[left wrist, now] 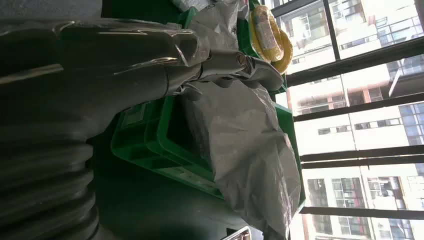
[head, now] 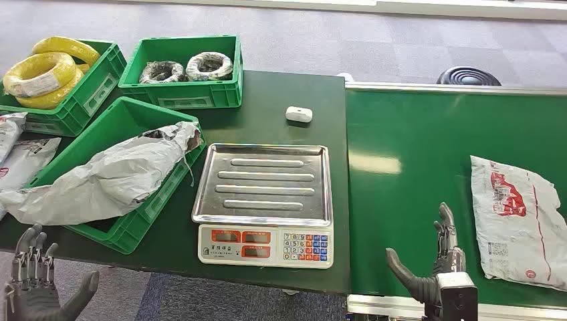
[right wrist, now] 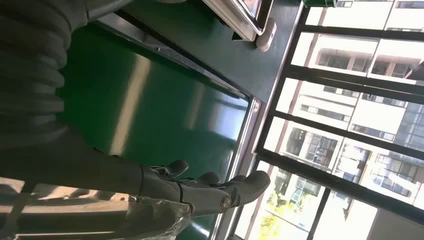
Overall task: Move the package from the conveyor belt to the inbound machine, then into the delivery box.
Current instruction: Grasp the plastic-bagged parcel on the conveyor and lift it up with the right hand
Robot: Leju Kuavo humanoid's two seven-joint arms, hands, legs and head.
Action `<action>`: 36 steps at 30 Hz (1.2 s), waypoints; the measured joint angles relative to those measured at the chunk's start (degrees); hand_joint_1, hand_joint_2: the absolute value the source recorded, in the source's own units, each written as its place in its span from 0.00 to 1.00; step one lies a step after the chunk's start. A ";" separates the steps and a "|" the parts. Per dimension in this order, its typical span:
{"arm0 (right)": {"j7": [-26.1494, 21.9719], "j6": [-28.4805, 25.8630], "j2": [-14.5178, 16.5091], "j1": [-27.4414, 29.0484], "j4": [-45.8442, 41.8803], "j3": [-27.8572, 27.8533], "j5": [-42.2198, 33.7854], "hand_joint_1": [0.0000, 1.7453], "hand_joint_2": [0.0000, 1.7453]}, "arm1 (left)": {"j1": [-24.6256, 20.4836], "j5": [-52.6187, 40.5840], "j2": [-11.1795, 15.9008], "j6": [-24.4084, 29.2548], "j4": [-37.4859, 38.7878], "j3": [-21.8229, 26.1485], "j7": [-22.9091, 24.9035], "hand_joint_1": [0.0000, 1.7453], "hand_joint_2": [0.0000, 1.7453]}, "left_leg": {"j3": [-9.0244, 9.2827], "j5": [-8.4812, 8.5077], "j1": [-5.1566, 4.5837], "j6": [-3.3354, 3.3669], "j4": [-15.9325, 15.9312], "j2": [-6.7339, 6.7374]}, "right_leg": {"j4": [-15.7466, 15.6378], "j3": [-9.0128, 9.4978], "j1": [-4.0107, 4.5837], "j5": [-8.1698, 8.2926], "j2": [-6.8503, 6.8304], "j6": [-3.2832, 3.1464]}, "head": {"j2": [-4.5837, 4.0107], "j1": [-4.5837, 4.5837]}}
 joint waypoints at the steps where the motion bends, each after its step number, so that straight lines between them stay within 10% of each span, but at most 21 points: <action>1: 0.03 0.00 0.01 -0.03 0.00 0.01 0.09 0.00 1.00 | 0.06 0.00 0.00 0.00 -0.02 0.00 -0.03 0.00 1.00 | 0.00 0.00 0.00 0.00 0.00 0.00 | 0.00 0.00 0.00 0.00 0.00 0.00 | 0.00 -0.01; 22: 4.76 -4.50 -0.16 -5.93 1.90 -1.00 13.30 0.00 1.00 | 1.79 -0.02 -0.09 1.23 -1.45 -0.85 -0.74 0.00 1.00 | 0.03 0.01 0.00 0.00 0.00 0.02 | 0.00 0.01 0.00 0.00 0.00 0.00 | 0.00 -0.02; 36: 18.06 -18.88 -18.30 -26.70 34.88 -6.67 21.75 0.00 1.00 | 0.70 3.20 2.40 4.68 0.72 -5.24 -0.26 0.00 1.00 | 0.14 0.09 -0.12 0.14 0.07 -0.08 | -0.01 0.12 -0.13 0.12 -0.13 0.08 | 0.00 -0.04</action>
